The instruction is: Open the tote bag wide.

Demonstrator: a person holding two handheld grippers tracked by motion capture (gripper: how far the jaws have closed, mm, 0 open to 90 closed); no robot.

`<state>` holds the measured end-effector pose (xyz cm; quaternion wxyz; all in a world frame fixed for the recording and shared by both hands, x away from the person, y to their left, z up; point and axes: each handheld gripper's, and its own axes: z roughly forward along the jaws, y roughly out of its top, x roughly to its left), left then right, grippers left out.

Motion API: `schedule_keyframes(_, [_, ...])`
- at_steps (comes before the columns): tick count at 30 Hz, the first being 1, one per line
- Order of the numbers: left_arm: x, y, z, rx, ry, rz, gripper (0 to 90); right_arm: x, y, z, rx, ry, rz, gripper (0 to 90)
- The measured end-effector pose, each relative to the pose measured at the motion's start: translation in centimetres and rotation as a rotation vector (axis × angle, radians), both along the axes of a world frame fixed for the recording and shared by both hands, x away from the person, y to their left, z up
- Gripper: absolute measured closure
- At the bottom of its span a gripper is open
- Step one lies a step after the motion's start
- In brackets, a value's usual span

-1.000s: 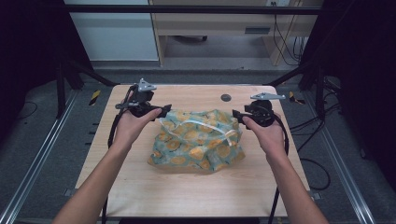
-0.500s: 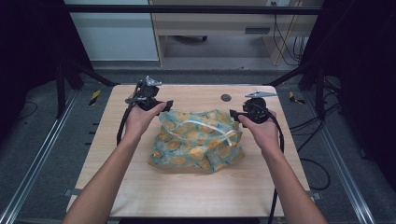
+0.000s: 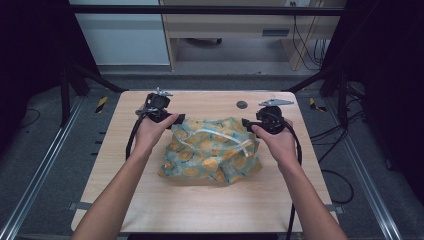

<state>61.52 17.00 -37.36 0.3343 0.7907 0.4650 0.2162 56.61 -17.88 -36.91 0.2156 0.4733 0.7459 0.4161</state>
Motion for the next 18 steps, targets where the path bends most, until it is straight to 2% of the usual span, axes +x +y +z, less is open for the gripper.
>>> schedule_keyframes(5, [-0.3, 0.0, -0.8, -0.011, 0.035, -0.015, 7.1, 0.0, 0.1, -0.1, -0.003, 0.004, -0.01, 35.7])
schedule_keyframes(8, [-0.8, -0.1, -1.5, -0.015, 0.041, -0.031, 6.9, -0.1, 0.0, -0.3, 0.002, 0.006, -0.013, 34.4])
schedule_keyframes(12, [-1.4, -0.2, -1.8, -0.009, 0.036, -0.044, 7.0, -0.2, -0.3, -0.6, -0.001, 0.017, -0.02, 32.0])
schedule_keyframes(13, [-1.9, -0.3, -1.8, 0.006, 0.024, -0.054, 7.1, -0.2, -0.5, -0.8, 0.008, 0.028, -0.022, 30.0])
schedule_keyframes(18, [-2.7, -0.4, -1.8, 0.012, 0.009, -0.066, 6.6, 0.0, -0.8, -1.1, 0.01, 0.059, -0.029, 25.0])
